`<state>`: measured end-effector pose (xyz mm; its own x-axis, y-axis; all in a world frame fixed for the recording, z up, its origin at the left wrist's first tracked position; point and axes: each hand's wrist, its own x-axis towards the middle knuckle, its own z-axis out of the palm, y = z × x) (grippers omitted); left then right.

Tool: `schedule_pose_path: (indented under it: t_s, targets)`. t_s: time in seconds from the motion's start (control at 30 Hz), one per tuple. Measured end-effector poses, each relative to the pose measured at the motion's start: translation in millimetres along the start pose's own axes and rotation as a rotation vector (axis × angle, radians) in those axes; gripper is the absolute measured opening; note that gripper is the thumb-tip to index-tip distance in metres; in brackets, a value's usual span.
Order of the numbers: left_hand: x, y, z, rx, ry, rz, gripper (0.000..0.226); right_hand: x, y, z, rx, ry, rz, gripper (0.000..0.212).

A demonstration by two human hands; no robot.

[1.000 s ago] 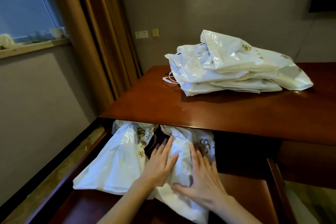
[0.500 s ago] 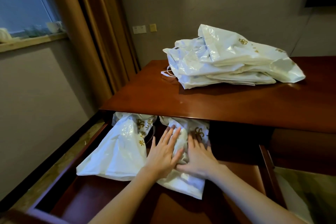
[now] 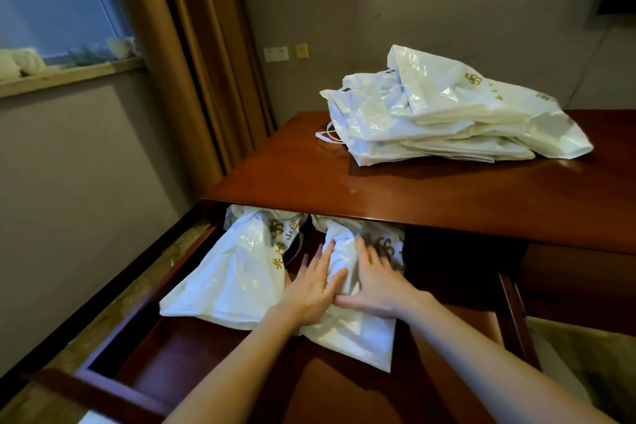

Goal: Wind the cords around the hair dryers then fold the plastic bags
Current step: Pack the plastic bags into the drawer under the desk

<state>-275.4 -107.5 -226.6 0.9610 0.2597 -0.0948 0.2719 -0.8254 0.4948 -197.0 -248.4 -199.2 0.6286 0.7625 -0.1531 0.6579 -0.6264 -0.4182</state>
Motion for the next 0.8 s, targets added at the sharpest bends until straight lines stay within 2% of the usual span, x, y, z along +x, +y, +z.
schedule_pose_path:
  t_s: [0.1,0.17,0.2,0.27,0.3,0.33,0.4,0.47,0.53,0.57,0.7,0.8]
  targets:
    - [-4,6,-12,-0.047,-0.095,-0.001,0.063,-3,-2,7,0.008,0.047,-0.106,0.115]
    - [-3,7,-23,-0.018,-0.135,-0.001,0.064,-2,1,13,0.032,0.067,-0.103,0.113]
    - [-2,7,-30,0.081,-0.089,0.013,0.062,-1,3,14,0.032,0.073,-0.092,0.112]
    - [-4,1,-47,0.32,0.148,0.037,0.053,5,7,14,0.012,0.074,-0.08,0.111]
    - [-6,-6,-55,0.386,0.236,-0.004,0.052,7,7,13,0.009,0.067,-0.078,0.111]
    - [-9,-16,-61,0.435,0.247,-0.092,0.053,8,8,12,0.011,0.056,-0.073,0.111]
    - [-18,-38,-61,0.504,0.13,-0.267,0.063,7,4,12,0.028,0.07,-0.056,0.107]
    - [-22,-54,-47,0.577,0.072,-0.288,0.078,6,-9,16,0.018,0.158,-0.083,0.097]
    - [-18,-63,-35,0.609,0.091,-0.268,0.095,7,-23,29,-0.15,0.312,-0.191,0.082]
    - [-16,-67,-29,0.625,0.106,-0.268,0.098,10,-27,37,-0.237,0.313,-0.222,0.075]
    - [-16,-73,-26,0.62,0.187,-0.239,0.093,18,-29,52,-0.345,0.272,-0.139,0.06]
    - [-17,-58,-34,0.482,0.204,-0.273,0.079,16,-31,41,-0.251,0.289,-0.239,0.059]
